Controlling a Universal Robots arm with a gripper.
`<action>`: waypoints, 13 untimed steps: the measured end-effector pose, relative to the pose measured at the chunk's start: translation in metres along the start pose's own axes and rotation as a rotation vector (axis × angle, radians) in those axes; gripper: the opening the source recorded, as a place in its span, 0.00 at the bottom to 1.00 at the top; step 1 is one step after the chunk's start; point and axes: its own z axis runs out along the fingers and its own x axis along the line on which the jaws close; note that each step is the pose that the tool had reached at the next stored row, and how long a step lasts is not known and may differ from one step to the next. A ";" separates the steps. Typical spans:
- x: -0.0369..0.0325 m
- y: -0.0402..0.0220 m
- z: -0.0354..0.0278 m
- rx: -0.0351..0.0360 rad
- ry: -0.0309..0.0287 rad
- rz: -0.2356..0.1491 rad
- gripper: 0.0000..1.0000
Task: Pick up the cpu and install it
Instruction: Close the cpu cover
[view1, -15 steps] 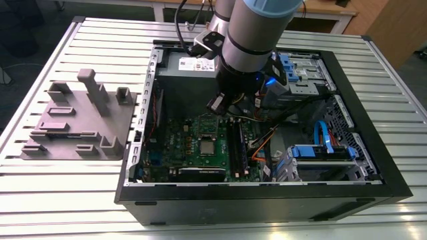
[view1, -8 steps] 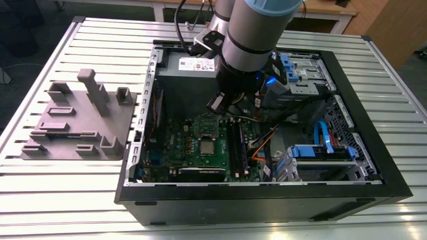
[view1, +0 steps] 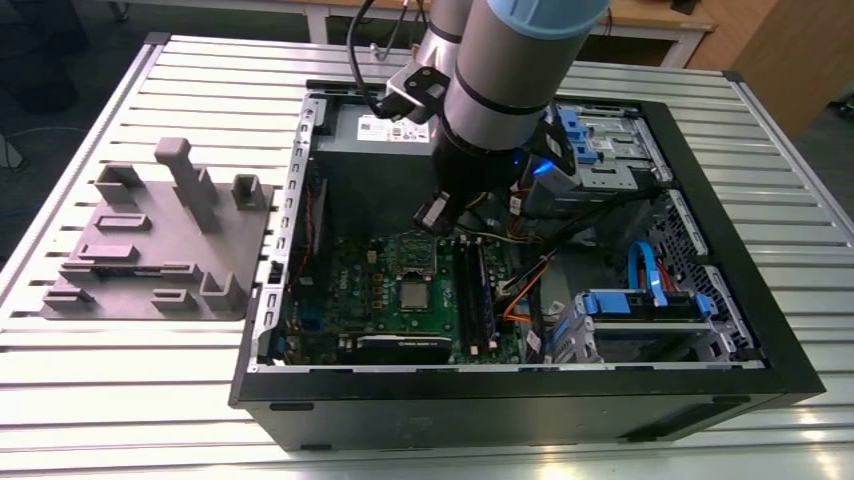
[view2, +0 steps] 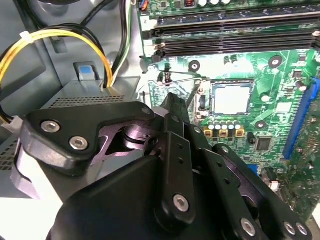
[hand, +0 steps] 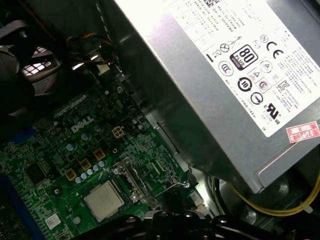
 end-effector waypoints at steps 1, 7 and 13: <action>0.0011 -0.0006 -0.0001 -0.0001 0.0003 -0.002 0.10; 0.0063 -0.0039 -0.0008 -0.0005 0.0013 -0.009 0.10; 0.0118 -0.0074 -0.0017 -0.0007 0.0022 -0.014 0.10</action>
